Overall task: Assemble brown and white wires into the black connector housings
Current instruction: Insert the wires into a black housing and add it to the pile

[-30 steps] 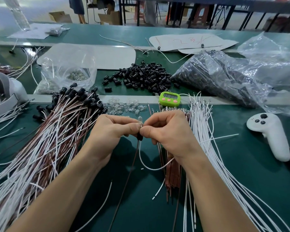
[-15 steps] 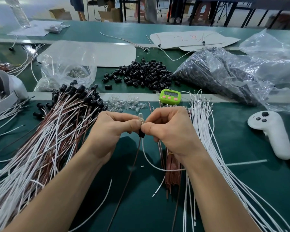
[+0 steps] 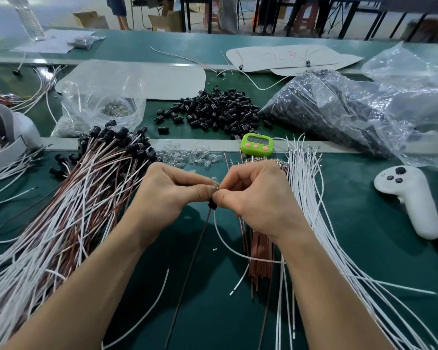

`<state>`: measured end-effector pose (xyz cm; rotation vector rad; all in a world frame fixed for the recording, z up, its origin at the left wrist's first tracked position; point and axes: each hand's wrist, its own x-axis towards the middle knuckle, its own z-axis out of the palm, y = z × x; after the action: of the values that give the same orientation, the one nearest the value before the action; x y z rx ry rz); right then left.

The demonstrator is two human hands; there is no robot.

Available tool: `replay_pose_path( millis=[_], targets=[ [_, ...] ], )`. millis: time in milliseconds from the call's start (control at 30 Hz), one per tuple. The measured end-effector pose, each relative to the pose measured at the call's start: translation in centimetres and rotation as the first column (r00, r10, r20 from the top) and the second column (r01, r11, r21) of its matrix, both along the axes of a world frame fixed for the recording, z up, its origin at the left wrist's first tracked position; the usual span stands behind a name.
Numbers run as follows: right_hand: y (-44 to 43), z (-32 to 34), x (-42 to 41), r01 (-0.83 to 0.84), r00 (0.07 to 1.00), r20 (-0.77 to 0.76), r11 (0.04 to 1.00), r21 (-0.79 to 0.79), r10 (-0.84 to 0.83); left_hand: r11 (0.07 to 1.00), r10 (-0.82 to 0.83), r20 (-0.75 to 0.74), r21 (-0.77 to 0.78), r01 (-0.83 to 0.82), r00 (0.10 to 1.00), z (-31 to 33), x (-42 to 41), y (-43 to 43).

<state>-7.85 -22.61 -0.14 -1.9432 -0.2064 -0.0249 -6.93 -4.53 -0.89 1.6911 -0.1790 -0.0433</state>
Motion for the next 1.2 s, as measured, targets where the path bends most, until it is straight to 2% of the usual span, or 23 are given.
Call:
replay_pose_path(
  millis=[267, 433, 667, 967, 1200],
  targets=[
    [0.4, 0.2, -0.6, 0.121, 0.989, 0.098, 0.988, -0.092, -0.112, 0.999, -0.038, 0.016, -0.035, 0.039, 0.999, 0.1, -0.3, -0.6],
    [0.4, 0.2, -0.7, 0.172, 0.977, 0.144, 0.981, -0.094, -0.158, 0.994, -0.016, 0.016, -0.110, 0.018, 1.000, -0.2, -0.3, -0.6],
    [0.6, 0.1, -0.8, 0.197, 0.971, 0.160, 0.975, -0.104, -0.179, 0.996, 0.017, 0.040, -0.084, -0.014, 0.999, -0.8, -0.4, -1.1],
    [0.6, 0.0, -0.7, 0.158, 0.973, 0.184, 0.981, -0.110, -0.136, 0.991, 0.045, 0.061, -0.132, -0.037, 0.997, -0.8, -0.2, -1.1],
    [0.3, 0.0, -0.4, 0.113, 0.988, 0.119, 0.989, -0.094, -0.102, 0.986, 0.047, 0.038, -0.159, -0.040, 0.998, -0.9, -0.3, -1.4]
  ],
)
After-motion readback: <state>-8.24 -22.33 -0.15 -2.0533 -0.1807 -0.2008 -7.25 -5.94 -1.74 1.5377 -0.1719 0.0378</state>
